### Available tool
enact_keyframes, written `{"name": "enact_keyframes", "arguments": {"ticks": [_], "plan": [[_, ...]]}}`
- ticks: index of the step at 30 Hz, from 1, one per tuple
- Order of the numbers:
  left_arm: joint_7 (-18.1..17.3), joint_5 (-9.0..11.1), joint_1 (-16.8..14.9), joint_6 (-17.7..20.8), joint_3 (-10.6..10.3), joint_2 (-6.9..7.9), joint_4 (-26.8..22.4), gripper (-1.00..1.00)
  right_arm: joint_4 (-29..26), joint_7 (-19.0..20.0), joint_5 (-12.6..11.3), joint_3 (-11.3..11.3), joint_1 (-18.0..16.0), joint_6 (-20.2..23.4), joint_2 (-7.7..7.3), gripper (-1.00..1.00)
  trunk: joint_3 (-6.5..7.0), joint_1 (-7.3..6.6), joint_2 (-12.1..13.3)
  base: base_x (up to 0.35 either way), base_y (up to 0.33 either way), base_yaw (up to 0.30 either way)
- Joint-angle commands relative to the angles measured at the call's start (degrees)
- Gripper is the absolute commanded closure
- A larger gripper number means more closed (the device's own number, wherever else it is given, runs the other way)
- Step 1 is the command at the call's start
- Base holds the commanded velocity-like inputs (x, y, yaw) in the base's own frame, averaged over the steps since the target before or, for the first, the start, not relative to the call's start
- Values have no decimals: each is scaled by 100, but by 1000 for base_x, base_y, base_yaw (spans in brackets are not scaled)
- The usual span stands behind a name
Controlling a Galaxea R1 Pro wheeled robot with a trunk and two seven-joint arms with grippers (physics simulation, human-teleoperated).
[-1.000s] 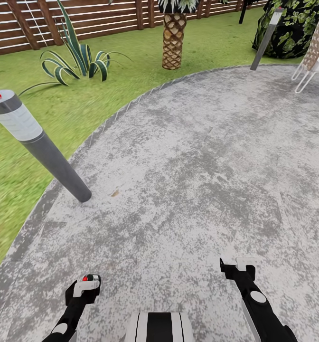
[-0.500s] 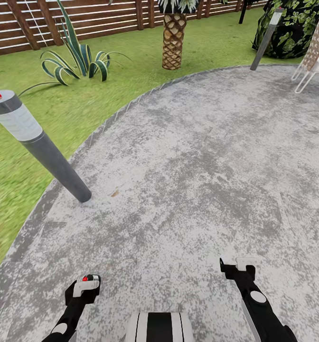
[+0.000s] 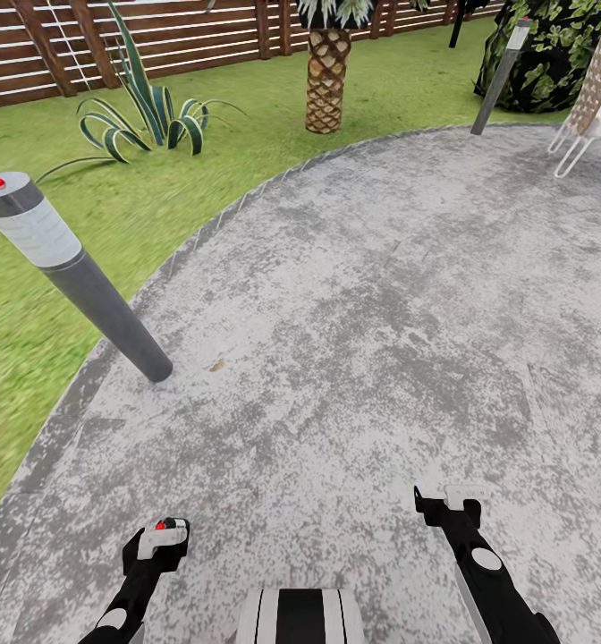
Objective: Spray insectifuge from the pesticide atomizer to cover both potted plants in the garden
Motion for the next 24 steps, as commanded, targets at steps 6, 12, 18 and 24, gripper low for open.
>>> {"name": "enact_keyframes", "arguments": {"ticks": [6, 12, 18, 24], "plan": [[8, -61, -3, -13, 43, -5, 5, 100, 1, -7, 59, -6, -2, -7, 1, -100, -3, -1, -1, 0, 0, 0], [8, -60, -3, -12, 39, -2, 5, 100, 1, -7, 60, -6, -2, -7, 1, -100, -3, -1, -1, 0, 0, 0], [8, -60, -3, -20, 36, -2, 5, 100, 1, -7, 57, -6, -2, -7, 1, -100, -3, -1, -1, 0, 0, 0], [8, -60, 2, -21, 40, -2, -3, 100, 1, -7, 61, -6, -2, -7, 1, -100, -3, -1, -1, 0, 0, 0]]}}
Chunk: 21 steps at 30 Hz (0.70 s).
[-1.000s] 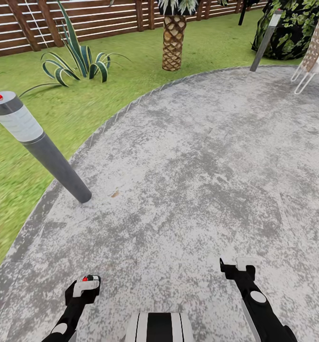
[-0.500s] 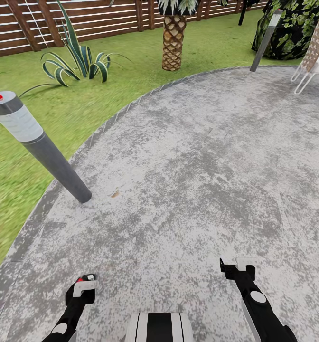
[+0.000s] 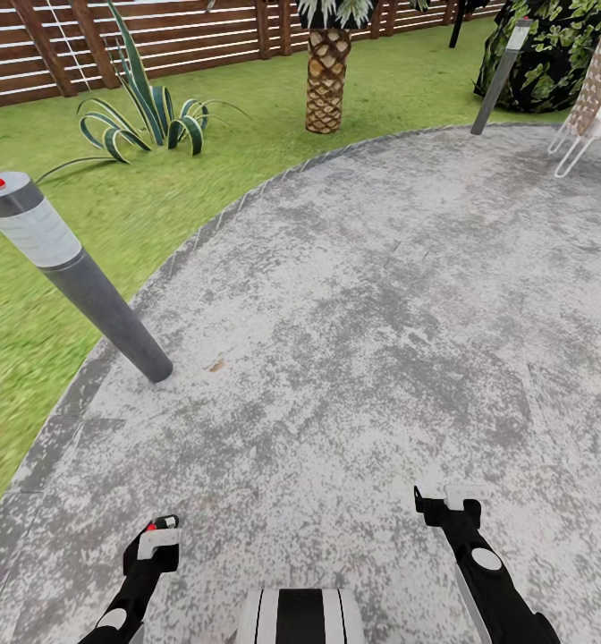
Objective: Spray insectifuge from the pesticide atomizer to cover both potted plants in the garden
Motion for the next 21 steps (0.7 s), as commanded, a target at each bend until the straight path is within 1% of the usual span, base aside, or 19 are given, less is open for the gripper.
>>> {"name": "enact_keyframes", "arguments": {"ticks": [1, 8, 21], "plan": [[10, -63, -3, -20, 37, -3, 5, 100, 1, -7, 60, -6, -2, -7, 1, -100, -3, -1, -1, 0, 0, 0], [10, -63, -1, -20, 33, -3, 6, 100, 1, -7, 62, -6, -2, -7, 1, -100, -3, -1, -1, 0, 0, 0], [2, -63, -5, -20, 32, -3, 13, 100, -2, -7, 63, 0, -2, -8, 1, -100, 285, -35, 16, 0, 0, 0]]}}
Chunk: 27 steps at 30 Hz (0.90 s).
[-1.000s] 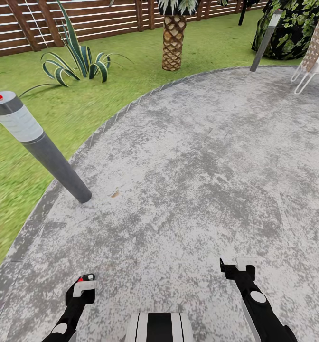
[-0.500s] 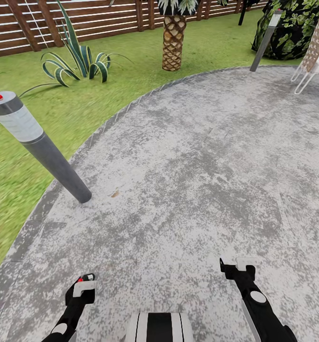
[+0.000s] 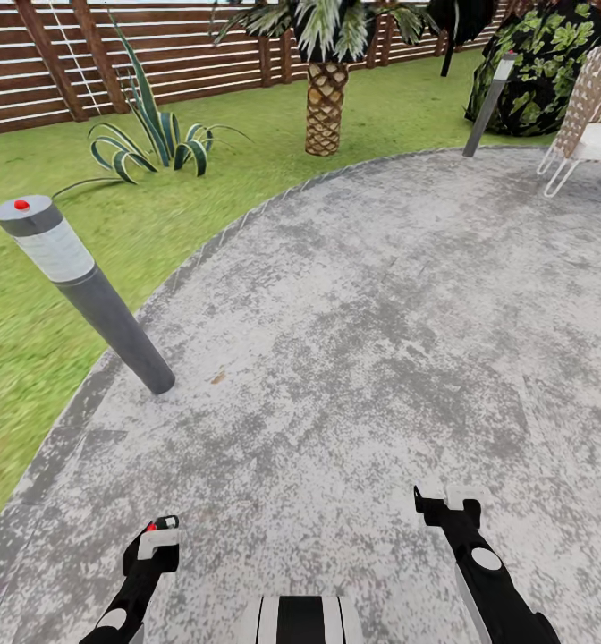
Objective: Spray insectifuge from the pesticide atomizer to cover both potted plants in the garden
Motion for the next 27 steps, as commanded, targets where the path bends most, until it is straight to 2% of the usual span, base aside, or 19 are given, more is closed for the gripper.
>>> {"name": "enact_keyframes", "arguments": {"ticks": [1, 10, 20, 24, 27], "plan": [[7, -60, -1, -21, 37, -3, 5, 100, 0, -7, 60, -8, -2, -7, 1, -100, 20, -3, 0, 0, 0, 0], [12, -60, -3, -21, 37, -3, 5, 100, -3, -15, 51, -7, -2, -24, 10, -100, 233, -26, 12, 0, 0, 0], [16, -75, 20, -14, 40, 2, 7, 100, 45, -16, 68, -19, 20, -53, -36, -100, 537, -52, 26, 0, 0, 0], [24, -84, 244, -19, 82, 11, 1, 100, 635, -25, 68, -20, 94, -460, -42, -100, 662, -63, 31, 0, 0, 0], [26, -83, 479, -43, 122, 14, -23, 100, 1555, -30, 70, -21, 126, -1190, -42, -100, 755, -70, 35, 0, 0, 0]]}}
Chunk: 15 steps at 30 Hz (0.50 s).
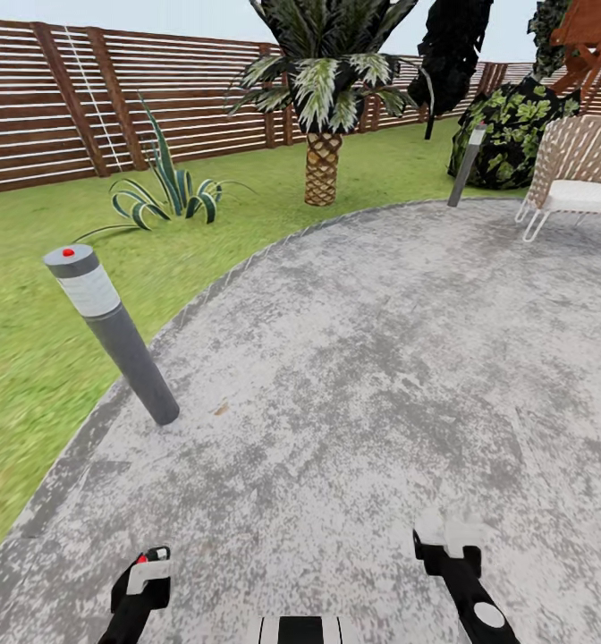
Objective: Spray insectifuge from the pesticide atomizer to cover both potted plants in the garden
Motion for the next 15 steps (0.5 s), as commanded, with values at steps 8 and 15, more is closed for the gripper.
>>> {"name": "enact_keyframes", "arguments": {"ticks": [8, 15], "plan": [[116, -57, 620, -337, 490, 0, -4, 100, 2263, -13, 59, -19, 8, -2044, -53, -100, 247, -22, 10, 0, 0, 0], [122, -60, 926, -543, 652, -9, 8, 100, 2717, -21, 45, -15, 12, -2478, -121, -100, 466, -40, 19, 0, 0, 0]]}}
